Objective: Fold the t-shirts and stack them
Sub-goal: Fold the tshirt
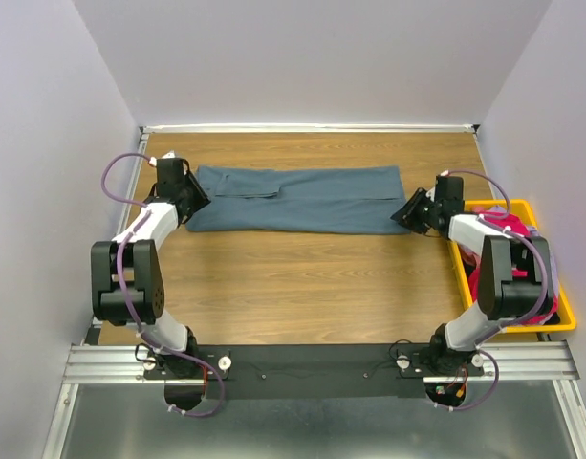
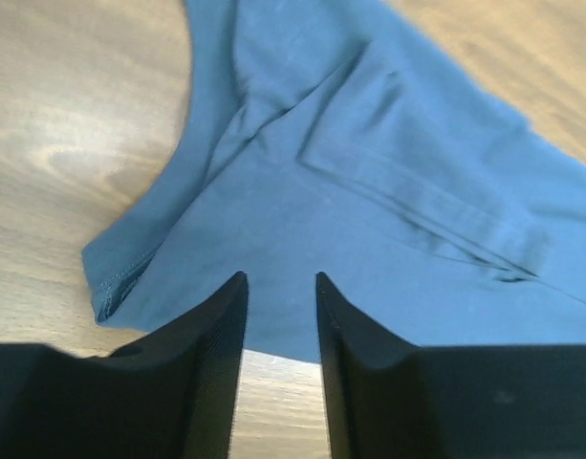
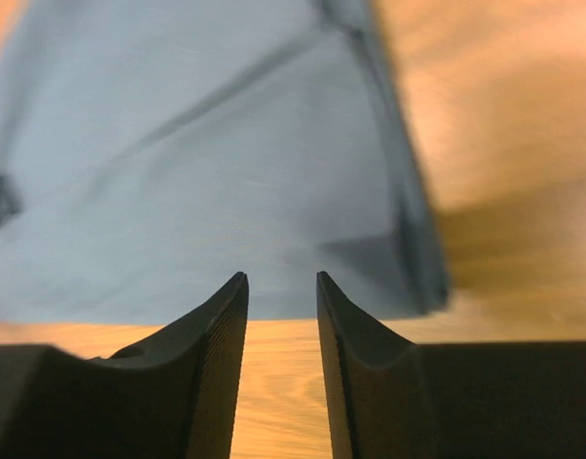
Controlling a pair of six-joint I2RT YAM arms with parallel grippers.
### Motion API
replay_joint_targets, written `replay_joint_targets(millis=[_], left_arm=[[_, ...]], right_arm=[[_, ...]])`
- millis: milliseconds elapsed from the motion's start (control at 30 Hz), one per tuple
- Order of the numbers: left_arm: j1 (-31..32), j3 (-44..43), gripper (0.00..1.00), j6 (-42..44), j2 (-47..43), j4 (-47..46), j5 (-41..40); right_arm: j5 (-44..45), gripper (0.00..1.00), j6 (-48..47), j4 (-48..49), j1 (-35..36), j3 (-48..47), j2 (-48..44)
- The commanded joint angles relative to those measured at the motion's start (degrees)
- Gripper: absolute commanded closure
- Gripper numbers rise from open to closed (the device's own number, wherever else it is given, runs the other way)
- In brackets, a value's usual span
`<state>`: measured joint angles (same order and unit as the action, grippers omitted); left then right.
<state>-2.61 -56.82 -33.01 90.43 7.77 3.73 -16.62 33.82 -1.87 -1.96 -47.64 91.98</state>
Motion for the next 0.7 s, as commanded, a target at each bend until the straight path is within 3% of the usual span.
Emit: replay_joint_targets(millis=[0,233,367,533,667], left_arm=[[-0.29,-0.05,0.61,-1.17,4.91,-0.03,-0.30],[-1.17,0.22,0.65,-1.26,9.76,-0.57,-0.75],[-1.43,-1.89,0.64,-0.56,9.86,0.84,-0.30],[0.06,-7.51,0.54,1.02,7.74,1.46,0.93],[2.44,-13.30,0.50,1.81,9.75,0.50,3.91]], right_arm=[[7.47,0.59,0.28,-1.38,-0.50,4.03,1.27],[16.27,0.59,1.77,-3.05,-1.56,8.26,-1.54],[13.11,0.59,-1.65,-5.94,-0.51,6.16,-2.33],[11.62,0.58,-4.12,-8.06,5.20,2.64,-6.37],[3.63,0.58,-3.50,-5.17,11.17,-3.24,-4.72]])
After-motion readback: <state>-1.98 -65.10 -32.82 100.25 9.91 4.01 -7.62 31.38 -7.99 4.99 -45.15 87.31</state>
